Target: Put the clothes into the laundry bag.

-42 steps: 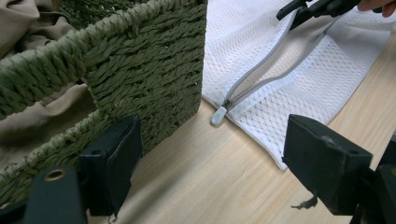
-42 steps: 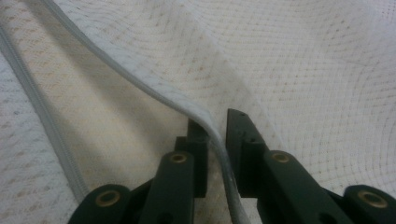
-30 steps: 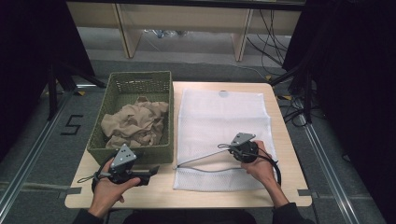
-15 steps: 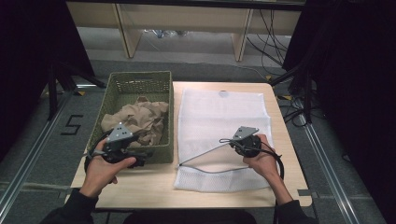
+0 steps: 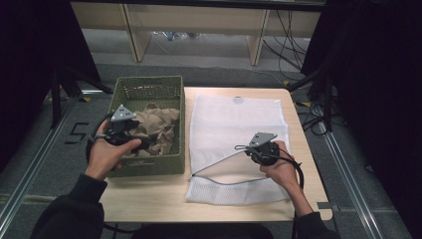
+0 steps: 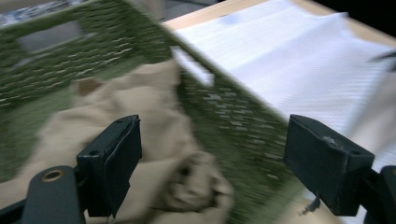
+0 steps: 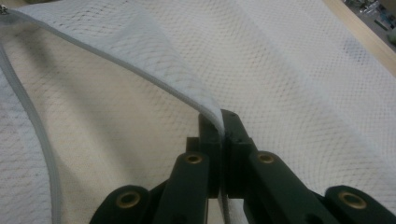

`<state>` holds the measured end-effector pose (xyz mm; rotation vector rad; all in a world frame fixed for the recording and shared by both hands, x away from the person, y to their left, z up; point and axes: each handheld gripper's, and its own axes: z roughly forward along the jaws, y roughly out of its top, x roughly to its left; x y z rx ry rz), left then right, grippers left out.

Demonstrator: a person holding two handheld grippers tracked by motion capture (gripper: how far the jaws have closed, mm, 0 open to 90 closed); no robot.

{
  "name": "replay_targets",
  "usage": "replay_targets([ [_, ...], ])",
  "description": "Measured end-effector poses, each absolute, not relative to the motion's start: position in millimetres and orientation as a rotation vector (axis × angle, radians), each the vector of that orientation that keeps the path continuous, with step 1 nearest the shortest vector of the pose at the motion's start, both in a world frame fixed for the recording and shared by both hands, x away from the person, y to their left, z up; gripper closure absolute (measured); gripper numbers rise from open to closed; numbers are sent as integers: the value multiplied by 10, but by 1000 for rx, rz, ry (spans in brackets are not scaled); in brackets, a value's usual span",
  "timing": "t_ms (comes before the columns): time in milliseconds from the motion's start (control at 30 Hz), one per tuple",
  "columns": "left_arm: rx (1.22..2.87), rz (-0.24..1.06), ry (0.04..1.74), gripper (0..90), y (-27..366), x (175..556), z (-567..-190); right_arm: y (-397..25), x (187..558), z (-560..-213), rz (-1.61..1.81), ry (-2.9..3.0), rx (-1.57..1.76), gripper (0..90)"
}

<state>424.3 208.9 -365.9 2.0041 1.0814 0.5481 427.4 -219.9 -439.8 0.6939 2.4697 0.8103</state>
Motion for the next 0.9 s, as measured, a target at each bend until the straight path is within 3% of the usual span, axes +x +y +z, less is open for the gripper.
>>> replay_targets([
  [200, 2011, 521, 1192, 189, 2230, 4709, -3863, -2174, 4277, -4290, 812, 2474, 671, 891],
  [433, 2003, 442, 1211, 185, 2227, 5000, -4046, -2175, 4291, -4263, 808, 2490, 666, 889],
  [533, 2046, 412, 1231, 176, 2183, 5144, -4187, -2161, 4287, -4302, 812, 2490, 672, 886],
  [633, 2112, 252, 1252, 163, 2115, 5218, -4358, -2167, 4309, -4314, 809, 2491, 651, 885],
  [767, 2178, 263, 1242, 156, 2036, 5265, -4480, -2162, 4287, -4329, 799, 2502, 683, 885],
  [867, 2229, 228, 1241, 127, 1932, 5289, -4573, -2157, 4298, -4345, 793, 2520, 666, 884],
  [900, 2282, 237, 1203, 25, 1892, 5312, -4632, -2147, 4288, -4361, 784, 2519, 682, 883],
])
